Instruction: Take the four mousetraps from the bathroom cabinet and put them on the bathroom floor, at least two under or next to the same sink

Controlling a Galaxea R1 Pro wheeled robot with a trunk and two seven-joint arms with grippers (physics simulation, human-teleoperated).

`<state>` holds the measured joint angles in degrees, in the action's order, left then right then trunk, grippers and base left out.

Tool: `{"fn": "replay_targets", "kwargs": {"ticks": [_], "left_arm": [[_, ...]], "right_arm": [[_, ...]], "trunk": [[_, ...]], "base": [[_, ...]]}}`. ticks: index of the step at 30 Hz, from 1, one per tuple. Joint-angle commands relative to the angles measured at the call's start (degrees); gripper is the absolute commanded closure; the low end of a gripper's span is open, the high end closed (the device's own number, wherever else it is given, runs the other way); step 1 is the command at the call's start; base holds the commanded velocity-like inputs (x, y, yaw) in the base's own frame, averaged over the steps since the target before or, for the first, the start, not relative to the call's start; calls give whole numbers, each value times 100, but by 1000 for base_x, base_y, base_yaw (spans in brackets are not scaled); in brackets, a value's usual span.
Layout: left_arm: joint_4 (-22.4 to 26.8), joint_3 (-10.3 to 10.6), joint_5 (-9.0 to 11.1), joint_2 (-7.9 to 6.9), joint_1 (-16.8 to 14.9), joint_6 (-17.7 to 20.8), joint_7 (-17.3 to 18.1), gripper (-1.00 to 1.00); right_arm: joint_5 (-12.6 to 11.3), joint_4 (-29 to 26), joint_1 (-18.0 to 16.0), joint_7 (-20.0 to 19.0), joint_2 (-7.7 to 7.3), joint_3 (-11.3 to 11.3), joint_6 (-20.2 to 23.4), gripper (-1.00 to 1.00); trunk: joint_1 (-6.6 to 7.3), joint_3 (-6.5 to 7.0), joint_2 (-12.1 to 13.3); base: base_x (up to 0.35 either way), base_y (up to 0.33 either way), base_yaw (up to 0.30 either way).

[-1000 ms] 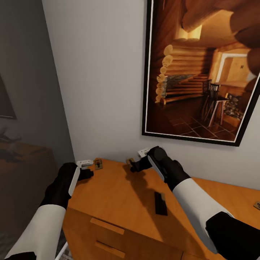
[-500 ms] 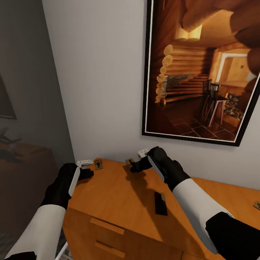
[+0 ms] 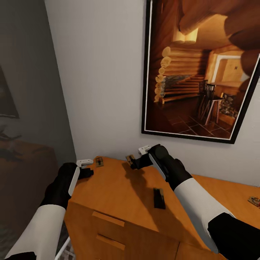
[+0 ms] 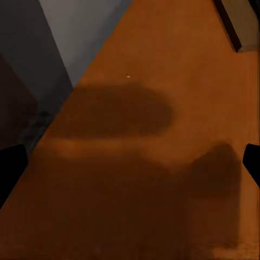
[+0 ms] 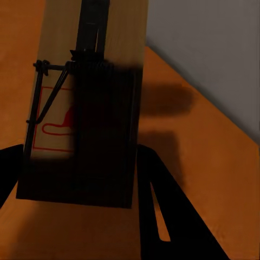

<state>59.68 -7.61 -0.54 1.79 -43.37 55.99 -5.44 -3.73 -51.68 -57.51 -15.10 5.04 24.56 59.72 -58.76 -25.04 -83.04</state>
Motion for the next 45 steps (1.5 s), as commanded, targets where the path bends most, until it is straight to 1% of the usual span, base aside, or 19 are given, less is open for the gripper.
{"fn": "replay_targets", "kwargs": {"ticks": [1,11,19,30,35,45], "left_arm": [[6,-12,-1,6,-4,24,-10,-100],[9,-12,9,14,-4,26,-10,-100],[9,-8,14,14,-4,17,1,-100],[0,-3,25,14,-4,0,25,-100],[0,-5,27,14,-4,-1,25,-100],[0,-3,27,14,-4,-1,25,-100]], "right_arm": [[-53,-6,-5,22,-5,5,28,100],[-45,-17,-5,25,-38,21,28,100],[-34,-17,-5,25,-100,30,28,100],[-71,-9,-5,25,-119,22,28,100],[-81,-8,-5,25,-238,16,28,100],[-76,-8,-5,25,-316,7,28,100]], "trunk": [[3,-7,-4],[3,-7,-4],[3,-7,-4],[3,-1,-4],[3,26,-4],[3,90,-4]], "base": [[-268,0,0],[-304,0,0],[-245,0,0],[-37,0,-8],[-1,0,-118],[0,0,-171]]}}
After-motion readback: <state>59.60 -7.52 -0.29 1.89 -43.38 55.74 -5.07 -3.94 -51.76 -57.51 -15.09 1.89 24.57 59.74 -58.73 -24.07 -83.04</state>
